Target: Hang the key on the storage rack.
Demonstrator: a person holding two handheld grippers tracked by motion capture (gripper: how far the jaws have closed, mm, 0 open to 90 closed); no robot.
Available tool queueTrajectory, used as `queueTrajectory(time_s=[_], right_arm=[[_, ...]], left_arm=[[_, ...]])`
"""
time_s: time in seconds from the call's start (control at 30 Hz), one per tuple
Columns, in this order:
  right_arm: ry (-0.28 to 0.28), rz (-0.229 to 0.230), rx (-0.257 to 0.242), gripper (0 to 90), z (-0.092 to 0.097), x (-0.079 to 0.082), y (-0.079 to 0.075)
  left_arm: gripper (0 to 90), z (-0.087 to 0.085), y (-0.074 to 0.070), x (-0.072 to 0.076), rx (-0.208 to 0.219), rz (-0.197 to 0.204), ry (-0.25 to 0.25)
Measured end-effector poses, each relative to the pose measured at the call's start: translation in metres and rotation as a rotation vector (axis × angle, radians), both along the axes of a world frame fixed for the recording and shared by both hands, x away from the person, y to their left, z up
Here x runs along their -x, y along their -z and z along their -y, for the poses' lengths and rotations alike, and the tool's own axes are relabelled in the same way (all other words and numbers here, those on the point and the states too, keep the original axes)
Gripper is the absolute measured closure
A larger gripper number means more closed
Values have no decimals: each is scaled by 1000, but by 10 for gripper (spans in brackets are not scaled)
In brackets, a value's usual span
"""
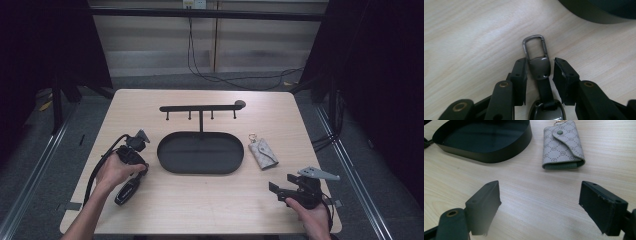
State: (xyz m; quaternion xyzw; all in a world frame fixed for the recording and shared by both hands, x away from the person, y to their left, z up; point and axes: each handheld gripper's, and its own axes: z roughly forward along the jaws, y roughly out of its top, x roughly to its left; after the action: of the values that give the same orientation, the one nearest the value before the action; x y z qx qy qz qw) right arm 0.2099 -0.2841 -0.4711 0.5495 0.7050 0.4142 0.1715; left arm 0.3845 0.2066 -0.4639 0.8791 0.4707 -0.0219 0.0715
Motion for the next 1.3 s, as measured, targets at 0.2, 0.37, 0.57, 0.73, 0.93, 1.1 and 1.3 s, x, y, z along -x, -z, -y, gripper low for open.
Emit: queueTrajectory(time_s=[0.2,0.37,0.57,0.73,0.93,1.1,1.3], right_arm=[[-1,-5,0,169,0,0,0],[-8,-12,4,169,-1,-1,1],[-8,-19,7,169,-2,-1,1],[-17,-26,0,179,-2,-1,2],[-11,-31,-13,179,-1,-1,2],[-15,-31,-6,180,-2,-2,3],[-9,-33,-6,180,-1,-2,3]], left_arm=[[633,6,1,0,-6,6,20],[658,14,2,2,-70,36,47],[698,13,1,4,-57,36,48],[703,16,1,1,-78,20,63],[705,16,1,1,-74,18,71],[706,11,1,0,-54,0,65],[706,1,0,1,-41,4,34]])
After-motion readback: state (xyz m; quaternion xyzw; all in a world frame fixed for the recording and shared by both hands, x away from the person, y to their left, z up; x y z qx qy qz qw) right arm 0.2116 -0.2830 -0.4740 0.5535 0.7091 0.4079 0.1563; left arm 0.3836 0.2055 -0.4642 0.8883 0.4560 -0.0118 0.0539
